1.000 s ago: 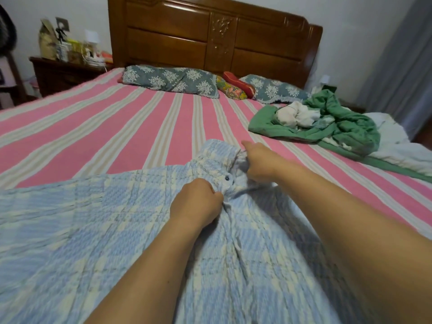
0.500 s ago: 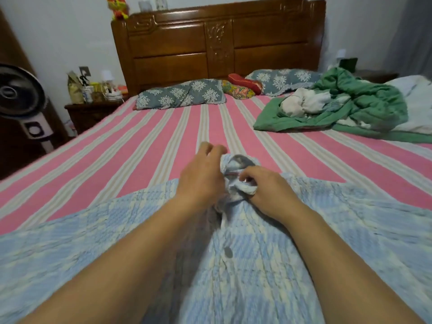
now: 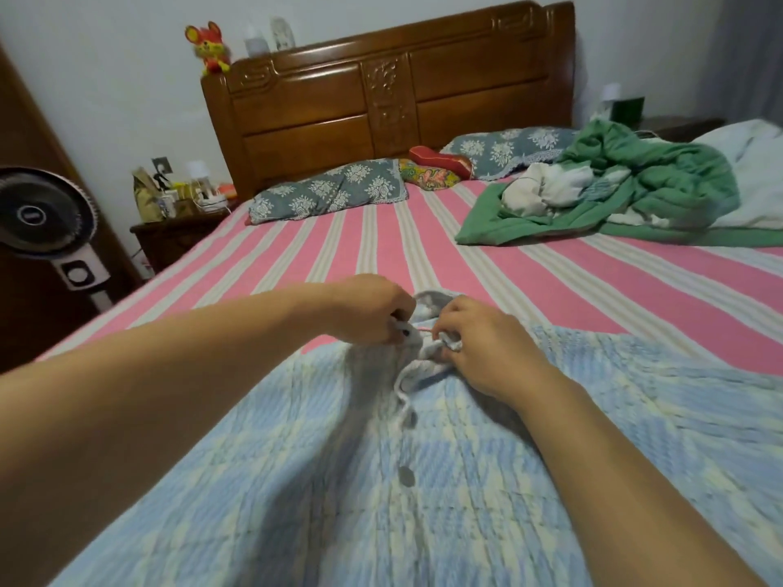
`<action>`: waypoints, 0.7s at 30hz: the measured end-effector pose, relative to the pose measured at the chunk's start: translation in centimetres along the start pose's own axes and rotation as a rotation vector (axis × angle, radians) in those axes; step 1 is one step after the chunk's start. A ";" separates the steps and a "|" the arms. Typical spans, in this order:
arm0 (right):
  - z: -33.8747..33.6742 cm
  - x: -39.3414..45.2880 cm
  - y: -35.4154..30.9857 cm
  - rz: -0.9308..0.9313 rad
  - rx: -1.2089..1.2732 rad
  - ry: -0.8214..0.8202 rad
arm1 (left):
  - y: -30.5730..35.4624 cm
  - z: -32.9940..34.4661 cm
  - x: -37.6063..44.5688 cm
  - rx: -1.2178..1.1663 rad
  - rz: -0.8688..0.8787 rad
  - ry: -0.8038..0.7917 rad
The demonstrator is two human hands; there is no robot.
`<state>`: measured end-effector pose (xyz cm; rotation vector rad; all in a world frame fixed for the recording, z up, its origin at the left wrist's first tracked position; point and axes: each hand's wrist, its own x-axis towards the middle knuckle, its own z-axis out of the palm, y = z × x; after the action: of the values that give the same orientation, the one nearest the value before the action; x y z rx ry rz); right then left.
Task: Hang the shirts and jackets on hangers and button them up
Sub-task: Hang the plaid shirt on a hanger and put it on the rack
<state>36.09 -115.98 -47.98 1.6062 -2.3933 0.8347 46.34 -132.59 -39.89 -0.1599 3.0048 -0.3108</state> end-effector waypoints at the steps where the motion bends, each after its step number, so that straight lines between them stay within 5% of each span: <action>1: -0.3 0.1 -0.3 -0.004 -0.030 0.034 | 0.3 0.7 -0.9 -0.201 -0.091 0.038; 5: 0.0 0.1 -1.4 -0.054 0.116 -0.032 | 2.5 6.2 -4.1 -0.855 -0.392 0.310; 8: 0.7 -0.1 -1.3 -0.033 0.297 -0.116 | 3.2 8.9 -4.6 -1.121 -0.531 0.466; 14: 1.9 0.3 -1.3 -0.116 0.268 -0.044 | 2.6 8.4 -5.5 -1.190 -0.440 0.357; 21: 3.0 0.3 -1.7 -0.210 0.180 0.083 | 2.6 8.3 -5.6 -0.874 -0.293 0.380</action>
<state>38.00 -118.22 -49.77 1.8099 -2.0999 1.0758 52.65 -131.05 -47.91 -0.6738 3.2320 1.0844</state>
